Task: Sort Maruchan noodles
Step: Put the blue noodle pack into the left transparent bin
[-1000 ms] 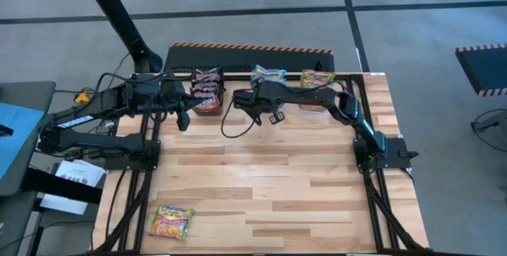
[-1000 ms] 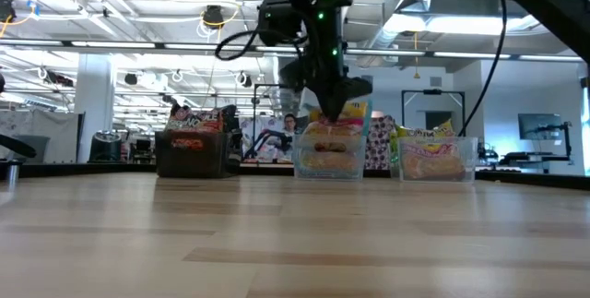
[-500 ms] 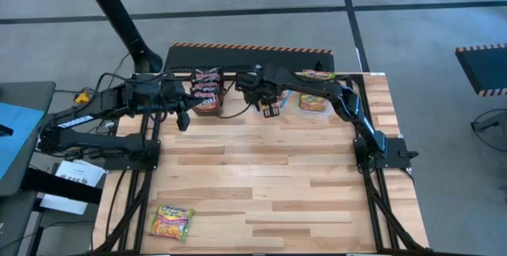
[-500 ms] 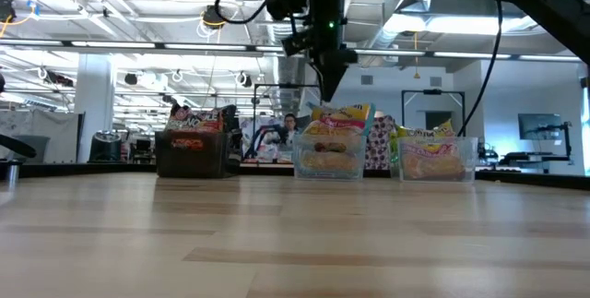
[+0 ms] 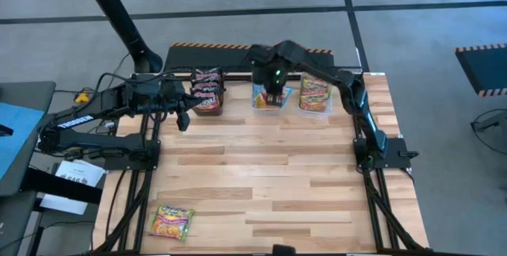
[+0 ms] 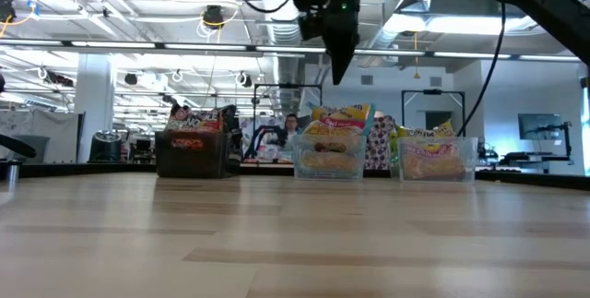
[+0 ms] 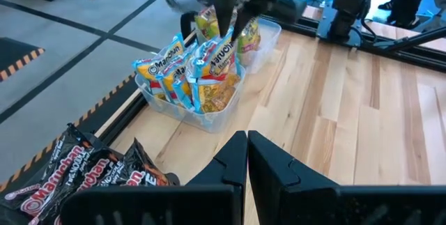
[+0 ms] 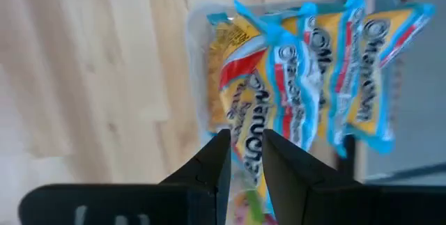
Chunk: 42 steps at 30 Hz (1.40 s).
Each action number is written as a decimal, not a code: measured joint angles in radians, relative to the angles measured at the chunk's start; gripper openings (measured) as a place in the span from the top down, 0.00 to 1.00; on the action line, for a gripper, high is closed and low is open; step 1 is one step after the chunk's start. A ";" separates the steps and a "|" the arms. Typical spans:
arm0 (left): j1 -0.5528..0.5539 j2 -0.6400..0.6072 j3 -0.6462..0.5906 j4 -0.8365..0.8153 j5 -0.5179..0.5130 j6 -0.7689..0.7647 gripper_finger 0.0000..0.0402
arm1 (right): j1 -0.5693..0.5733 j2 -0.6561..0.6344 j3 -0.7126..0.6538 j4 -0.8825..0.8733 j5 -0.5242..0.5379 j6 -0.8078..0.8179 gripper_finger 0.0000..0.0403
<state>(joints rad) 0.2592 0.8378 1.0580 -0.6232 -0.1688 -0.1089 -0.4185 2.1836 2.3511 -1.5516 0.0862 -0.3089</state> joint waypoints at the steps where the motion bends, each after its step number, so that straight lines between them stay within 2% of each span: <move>1: 0.000 0.000 0.000 0.000 0.000 0.000 1.00 | -0.020 -0.010 -0.001 -0.005 -0.034 0.009 0.74; 6: 0.000 0.000 0.000 -0.017 0.000 0.000 1.00 | -0.104 -0.033 -0.001 0.015 -0.206 0.043 0.74; 9: 0.000 0.000 0.000 -0.032 0.000 0.000 1.00 | -0.131 -0.038 0.000 0.011 -0.249 0.042 0.74; 17: 0.000 0.000 0.000 -0.037 0.000 0.000 1.00 | -0.168 -0.037 0.000 0.036 -0.247 0.041 0.70; 30: 0.000 0.000 0.000 -0.043 0.000 0.001 1.00 | -0.172 0.016 -0.019 0.036 -0.230 0.065 0.41; 42: 0.000 0.000 0.000 -0.047 0.000 0.001 1.00 | -0.155 0.094 -0.020 0.011 -0.181 0.066 0.39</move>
<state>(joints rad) 0.2588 0.8377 1.0579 -0.6701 -0.1688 -0.1081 -0.5731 2.2776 2.3314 -1.5408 -0.0952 -0.2426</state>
